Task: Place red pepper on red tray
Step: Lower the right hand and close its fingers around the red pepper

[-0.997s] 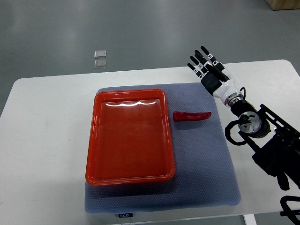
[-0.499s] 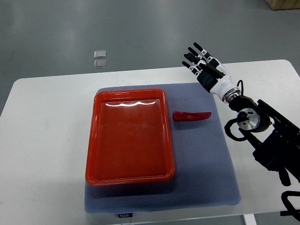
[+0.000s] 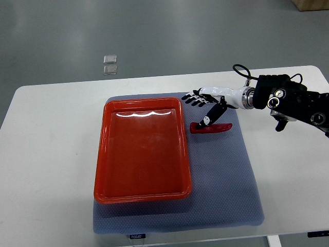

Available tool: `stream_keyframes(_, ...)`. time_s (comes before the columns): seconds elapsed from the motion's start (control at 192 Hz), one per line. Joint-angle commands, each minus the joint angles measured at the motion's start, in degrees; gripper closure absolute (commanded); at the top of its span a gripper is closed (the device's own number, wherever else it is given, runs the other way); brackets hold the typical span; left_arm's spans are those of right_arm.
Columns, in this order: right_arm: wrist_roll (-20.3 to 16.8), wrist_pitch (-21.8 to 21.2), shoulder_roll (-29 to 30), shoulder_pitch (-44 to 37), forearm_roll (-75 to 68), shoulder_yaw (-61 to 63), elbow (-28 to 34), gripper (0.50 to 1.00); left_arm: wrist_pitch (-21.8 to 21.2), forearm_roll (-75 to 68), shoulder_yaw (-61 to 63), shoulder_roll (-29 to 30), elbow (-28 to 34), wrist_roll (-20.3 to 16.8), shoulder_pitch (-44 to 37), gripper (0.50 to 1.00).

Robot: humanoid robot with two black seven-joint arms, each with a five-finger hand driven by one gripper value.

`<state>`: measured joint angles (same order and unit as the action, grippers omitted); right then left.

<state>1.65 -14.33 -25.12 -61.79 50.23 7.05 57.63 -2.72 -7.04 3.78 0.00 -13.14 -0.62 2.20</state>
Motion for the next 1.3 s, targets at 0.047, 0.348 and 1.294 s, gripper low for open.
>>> stream_keyframes(0.047,-0.15,2.38,-2.30,-1.84,5.66,-4.59,1.43,0.591,0.09,0.01,0.09,0.00,-0.05,0.00,0.09,0.500)
stream_keyframes(0.348,-0.15,5.81,-3.35,-1.31,7.25,-7.75,3.45,0.595,0.09,0.01,0.09,0.00,-0.05,0.00,0.09,0.500)
stream_keyframes(1.294,-0.07,9.67,0.60,1.85,7.95,-7.84,0.55,0.689,0.00,0.01,0.00,0.00,0.04,0.00,0.09,0.500)
